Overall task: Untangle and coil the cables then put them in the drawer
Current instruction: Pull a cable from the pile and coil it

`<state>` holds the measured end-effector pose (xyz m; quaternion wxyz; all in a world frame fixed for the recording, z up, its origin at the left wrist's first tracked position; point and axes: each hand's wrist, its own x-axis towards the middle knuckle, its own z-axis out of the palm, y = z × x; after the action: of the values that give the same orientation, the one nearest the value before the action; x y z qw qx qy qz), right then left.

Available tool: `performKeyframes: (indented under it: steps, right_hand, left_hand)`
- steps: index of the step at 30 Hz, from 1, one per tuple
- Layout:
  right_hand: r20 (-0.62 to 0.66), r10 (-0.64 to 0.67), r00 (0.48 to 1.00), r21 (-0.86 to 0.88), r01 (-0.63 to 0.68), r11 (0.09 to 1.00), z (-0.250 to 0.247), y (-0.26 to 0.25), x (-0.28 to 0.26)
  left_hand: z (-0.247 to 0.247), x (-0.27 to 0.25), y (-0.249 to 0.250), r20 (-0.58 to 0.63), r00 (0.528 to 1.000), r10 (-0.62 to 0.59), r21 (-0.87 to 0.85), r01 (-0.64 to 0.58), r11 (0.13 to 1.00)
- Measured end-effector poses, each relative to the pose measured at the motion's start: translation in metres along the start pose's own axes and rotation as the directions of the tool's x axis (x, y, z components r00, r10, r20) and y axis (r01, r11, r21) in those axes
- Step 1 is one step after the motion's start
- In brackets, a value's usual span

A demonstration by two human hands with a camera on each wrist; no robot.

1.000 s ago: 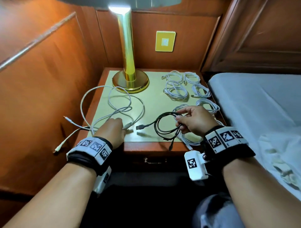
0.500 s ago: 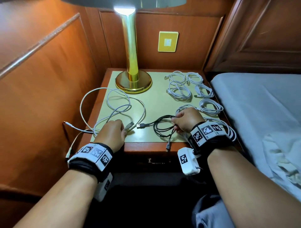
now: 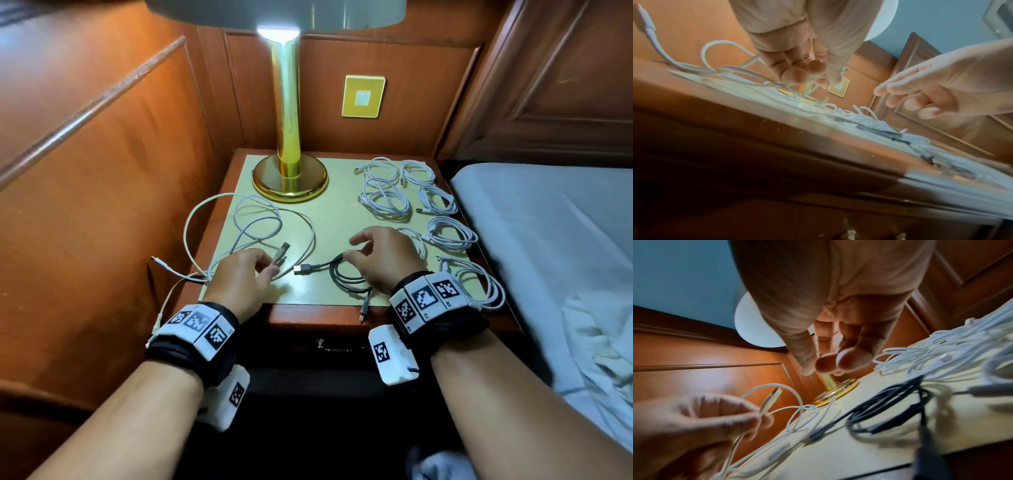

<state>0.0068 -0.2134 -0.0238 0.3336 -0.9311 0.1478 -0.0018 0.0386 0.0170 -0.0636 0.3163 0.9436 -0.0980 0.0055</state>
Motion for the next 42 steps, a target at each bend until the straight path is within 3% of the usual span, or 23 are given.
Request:
performKeyframes:
  steps: [6,9,11,15,19,24,29,33,37,39,42]
  right_hand:
    - [0.088,-0.269,0.959,0.087,0.261,0.961,0.022,-0.024,-0.011]
    - [0.114,-0.343,0.932,0.189,0.319,0.929,0.03,-0.034,-0.014]
    - [0.131,-0.35,0.927,0.305,0.299,0.904,0.031,-0.039,-0.016]
    - [0.036,-0.446,0.894,0.352,0.406,0.843,0.033,-0.043,-0.016]
    - [-0.154,-0.362,0.919,0.471,0.39,0.791,0.023,-0.037,-0.012]
    - [-0.276,-0.119,0.954,0.639,0.275,0.718,0.007,-0.027,-0.005]
    - [-0.144,-0.106,0.984,0.564,0.169,0.808,0.013,-0.025,-0.006]
    - [0.031,-0.152,0.988,0.418,0.125,0.9,0.021,-0.026,-0.009]
    - [0.244,-0.163,0.956,0.229,0.107,0.967,0.03,-0.032,-0.016]
    - [0.27,-0.178,0.946,0.186,0.13,0.974,0.034,-0.036,-0.019]
    - [0.279,-0.211,0.937,0.132,0.18,0.975,0.036,-0.042,-0.022]
  left_hand:
    - [-0.005,-0.01,0.009,-0.138,0.972,0.189,-0.108,-0.205,0.973]
    - [-0.008,-0.016,0.008,-0.163,0.941,0.298,-0.08,-0.313,0.946]
    - [-0.011,-0.021,0.01,-0.153,0.932,0.328,-0.07,-0.342,0.937]
    - [-0.018,-0.025,0.013,-0.105,0.95,0.294,-0.135,-0.307,0.942]
    - [-0.024,-0.022,0.003,-0.058,0.962,0.268,0.003,-0.268,0.963]
    - [-0.033,-0.014,-0.011,-0.213,0.945,0.25,-0.015,-0.259,0.966]
    - [-0.03,-0.012,-0.015,-0.363,0.913,0.185,0.076,-0.169,0.983]
    - [-0.031,-0.012,-0.015,-0.301,0.953,0.017,-0.129,-0.058,0.99]
    - [-0.035,-0.013,-0.011,-0.267,0.963,-0.027,-0.188,-0.025,0.982]
    - [-0.038,-0.015,-0.007,-0.242,0.966,-0.087,-0.208,0.036,0.977]
    - [-0.039,-0.011,-0.009,-0.281,0.93,-0.235,-0.372,0.12,0.92]
